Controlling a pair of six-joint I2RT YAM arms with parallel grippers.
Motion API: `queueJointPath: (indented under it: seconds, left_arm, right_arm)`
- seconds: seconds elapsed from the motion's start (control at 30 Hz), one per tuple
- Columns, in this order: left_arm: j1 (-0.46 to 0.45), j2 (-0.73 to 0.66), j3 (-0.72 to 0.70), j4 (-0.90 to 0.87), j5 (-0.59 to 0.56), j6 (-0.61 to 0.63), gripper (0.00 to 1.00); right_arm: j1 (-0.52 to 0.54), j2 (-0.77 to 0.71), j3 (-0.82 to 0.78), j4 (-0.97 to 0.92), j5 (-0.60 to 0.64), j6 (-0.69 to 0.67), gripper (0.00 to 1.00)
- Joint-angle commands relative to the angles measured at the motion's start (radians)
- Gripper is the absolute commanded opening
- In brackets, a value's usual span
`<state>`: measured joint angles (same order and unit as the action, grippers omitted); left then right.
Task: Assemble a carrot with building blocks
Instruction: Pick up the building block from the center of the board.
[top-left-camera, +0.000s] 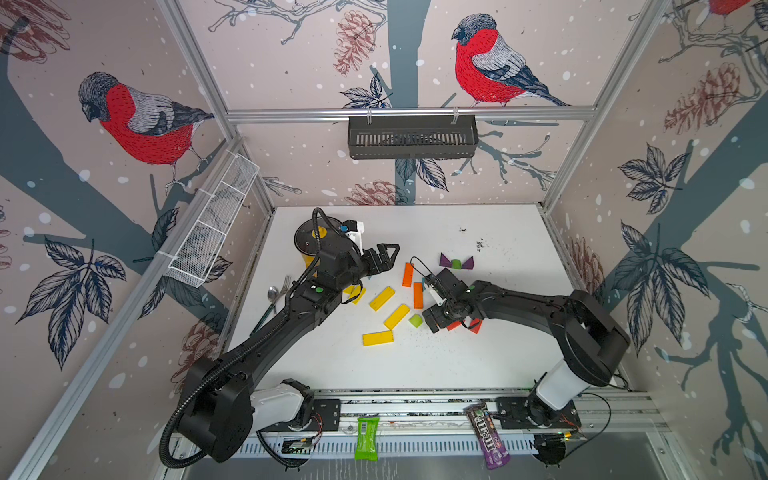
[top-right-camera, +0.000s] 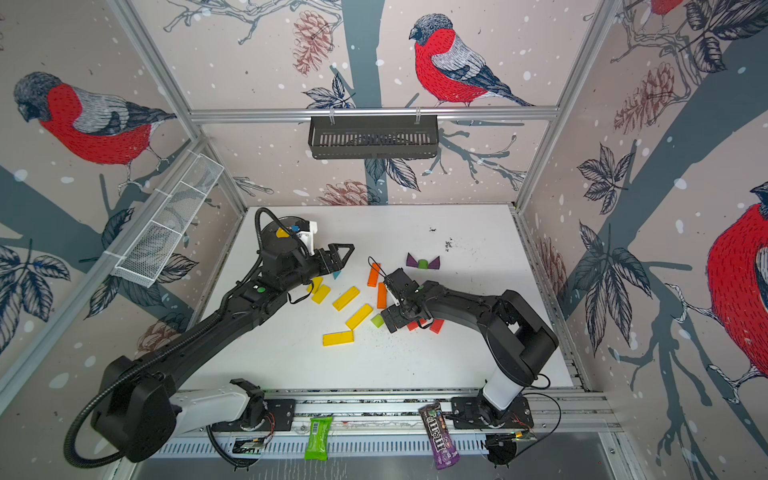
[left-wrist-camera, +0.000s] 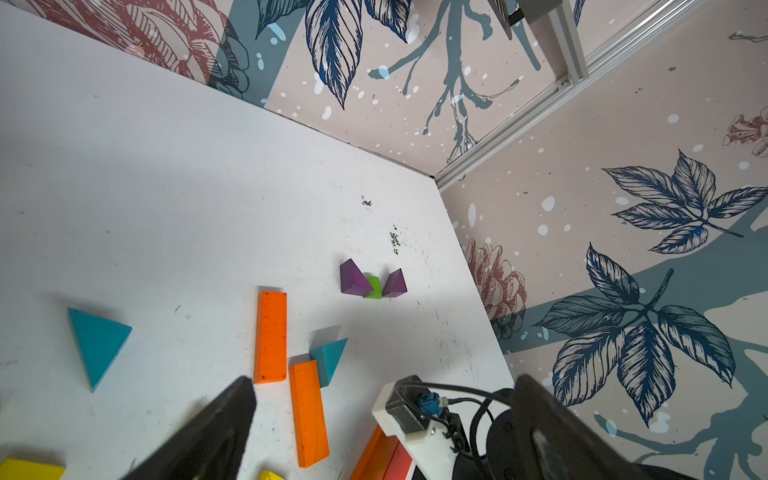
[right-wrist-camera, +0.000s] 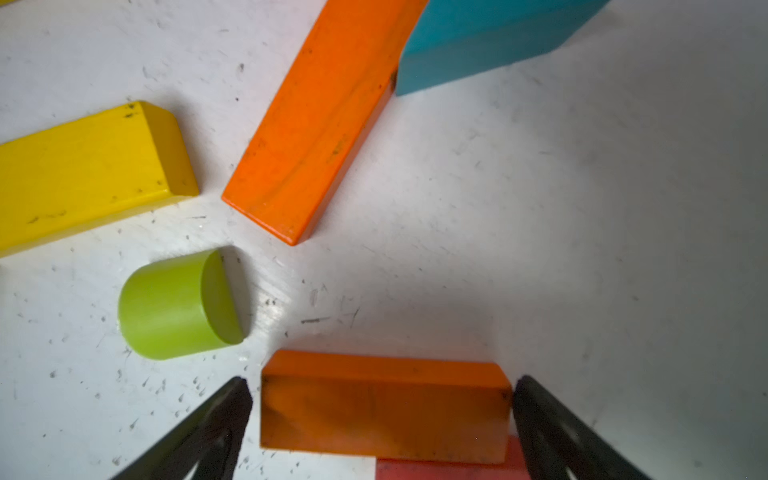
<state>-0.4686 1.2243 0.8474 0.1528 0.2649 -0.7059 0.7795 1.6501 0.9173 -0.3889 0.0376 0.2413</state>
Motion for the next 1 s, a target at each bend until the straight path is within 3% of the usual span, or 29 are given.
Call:
queueJointPath:
  seconds: [0.0, 0.33, 0.73, 0.97]
  left_arm:
    - [0.001, -0.002, 0.005, 0.050, 0.020, -0.008, 0.96]
    - [0.001, -0.008, 0.006, 0.053, 0.031, -0.013, 0.96]
    - [0.001, -0.013, 0.007, 0.050, 0.022, -0.008, 0.96]
    - [0.001, -0.017, 0.005, 0.055, 0.028, -0.011, 0.96]
  right_arm:
    - [0.012, 0.007, -0.005, 0.010, 0.015, 0.035, 0.99]
    - [0.016, 0.028, -0.020, 0.018, 0.069, 0.088, 1.00]
    - [0.008, -0.029, -0.020, 0.022, 0.113, 0.124, 0.90]
    - [-0.114, -0.058, 0.014, 0.052, 0.136, 0.144, 0.90]
